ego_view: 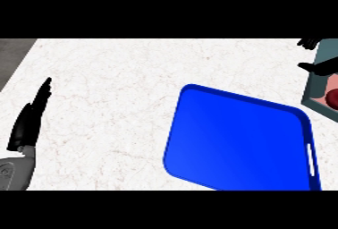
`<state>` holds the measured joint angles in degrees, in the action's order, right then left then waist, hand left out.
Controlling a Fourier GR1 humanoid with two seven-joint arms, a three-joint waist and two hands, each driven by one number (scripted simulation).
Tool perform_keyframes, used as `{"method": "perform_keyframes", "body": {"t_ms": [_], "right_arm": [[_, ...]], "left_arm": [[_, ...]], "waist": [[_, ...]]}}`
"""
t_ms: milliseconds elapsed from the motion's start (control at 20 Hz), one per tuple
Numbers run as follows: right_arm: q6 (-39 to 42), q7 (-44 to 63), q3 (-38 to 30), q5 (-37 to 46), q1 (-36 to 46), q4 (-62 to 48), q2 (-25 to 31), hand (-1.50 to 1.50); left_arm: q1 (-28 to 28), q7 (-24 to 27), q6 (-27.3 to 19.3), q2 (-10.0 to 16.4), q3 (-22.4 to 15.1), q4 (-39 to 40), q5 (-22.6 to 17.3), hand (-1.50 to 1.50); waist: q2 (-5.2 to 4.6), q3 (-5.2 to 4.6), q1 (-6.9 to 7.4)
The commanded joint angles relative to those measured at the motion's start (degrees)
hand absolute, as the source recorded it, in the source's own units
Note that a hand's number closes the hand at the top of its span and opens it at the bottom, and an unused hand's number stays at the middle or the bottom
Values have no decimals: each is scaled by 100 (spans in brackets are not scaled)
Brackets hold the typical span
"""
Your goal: Pick the pear from the tray and place it in the cardboard box
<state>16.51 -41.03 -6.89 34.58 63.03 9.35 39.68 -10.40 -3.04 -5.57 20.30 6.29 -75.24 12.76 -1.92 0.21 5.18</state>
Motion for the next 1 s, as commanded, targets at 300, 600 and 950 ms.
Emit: {"method": "perform_keyframes", "body": {"t_ms": [300, 600, 950], "right_arm": [[129, -574, -448, -384, -73, -264, -135, -150], [444, -494, -1213, -1118, 129, -437, 202, -150], [1326, -144, -1702, -1614, 287, -552, 930, -150]], "left_arm": [[71, 219, 8, 46, 52, 137, 52, 0], [14, 15, -136, -51, 85, 32, 67, 0], [-165, -128, 123, 102, 152, 3, -76, 0]], "waist": [[-20, 6, -72], [-13, 12, -75], [-71, 20, -62]]}}
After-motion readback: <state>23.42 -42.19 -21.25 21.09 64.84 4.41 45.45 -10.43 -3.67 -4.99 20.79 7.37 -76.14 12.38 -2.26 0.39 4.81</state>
